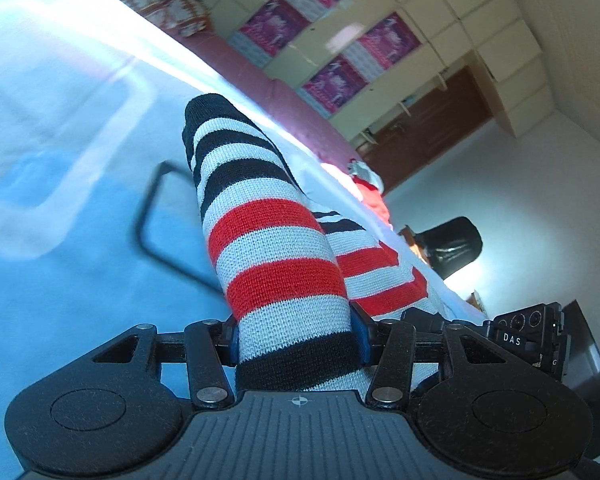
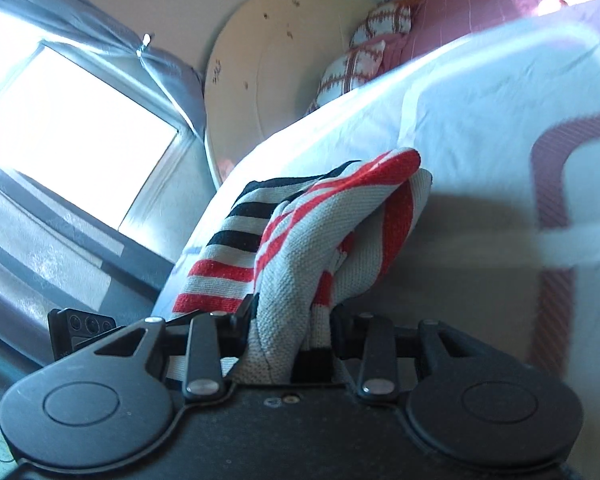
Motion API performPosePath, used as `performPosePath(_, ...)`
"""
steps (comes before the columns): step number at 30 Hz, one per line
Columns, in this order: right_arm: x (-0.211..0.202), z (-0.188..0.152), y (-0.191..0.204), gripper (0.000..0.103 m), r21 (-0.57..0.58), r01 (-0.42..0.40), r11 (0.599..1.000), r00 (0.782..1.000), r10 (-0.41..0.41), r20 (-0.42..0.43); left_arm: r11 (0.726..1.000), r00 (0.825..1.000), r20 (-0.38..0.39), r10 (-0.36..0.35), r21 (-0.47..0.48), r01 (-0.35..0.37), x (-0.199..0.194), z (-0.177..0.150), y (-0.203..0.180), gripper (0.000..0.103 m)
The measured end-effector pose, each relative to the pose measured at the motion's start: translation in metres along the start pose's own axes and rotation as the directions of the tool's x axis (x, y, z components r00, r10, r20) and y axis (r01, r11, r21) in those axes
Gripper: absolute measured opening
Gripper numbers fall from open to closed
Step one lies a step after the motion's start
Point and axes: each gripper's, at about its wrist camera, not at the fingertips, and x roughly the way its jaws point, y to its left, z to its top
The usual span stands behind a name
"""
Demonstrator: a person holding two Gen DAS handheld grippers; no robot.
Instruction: Fold small clothes
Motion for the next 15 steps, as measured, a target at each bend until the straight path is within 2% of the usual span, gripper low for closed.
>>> performPosePath(3,0.021,-0.016,-0.002,0.036,0.03,-0.009,0.999,0.999,0.011,-0.037,0.998,1.0,-0.01,0.009,-0.056,-0.009,-0.004,-0.014,0.029,0.05)
performPosePath(6,0.02,-0.023,-0.016,0.036,0.101,-0.029,0.994,0.999,0.031,-0.018,0.991,0.999,0.012,-0.051,-0.127,0.052,-0.005,-0.029,0.05,0.05)
performPosePath(8,0.019,-0.028,-0.026,0.037,0.131,-0.008,0.991,1.0,0.01,-0.019,0.99,0.998,0.015,-0.062,-0.127,0.063,0.0,-0.032,0.052,0.05)
performPosePath(10,0.016,-0.031,-0.032,0.036,0.146,-0.011,0.989,1.0,0.014,-0.014,0.992,0.999,0.017,-0.048,-0.114,0.05,0.001,-0.036,0.051,0.05)
performPosePath(13,-0.002,-0.028,-0.029,0.044,0.144,0.029,0.989,0.999,-0.031,0.012,0.995,0.999,0.036,-0.005,-0.098,0.009,-0.013,-0.038,0.043,0.051)
performPosePath(14,-0.012,-0.025,-0.024,0.042,0.132,0.061,0.989,0.997,-0.066,0.032,0.997,0.998,0.051,0.019,-0.082,-0.015,-0.022,-0.039,0.038,0.051)
performPosePath(15,-0.023,-0.02,-0.013,0.034,0.092,0.087,0.992,0.994,-0.092,0.055,0.997,0.996,0.077,0.049,-0.061,-0.044,-0.034,-0.039,0.032,0.051)
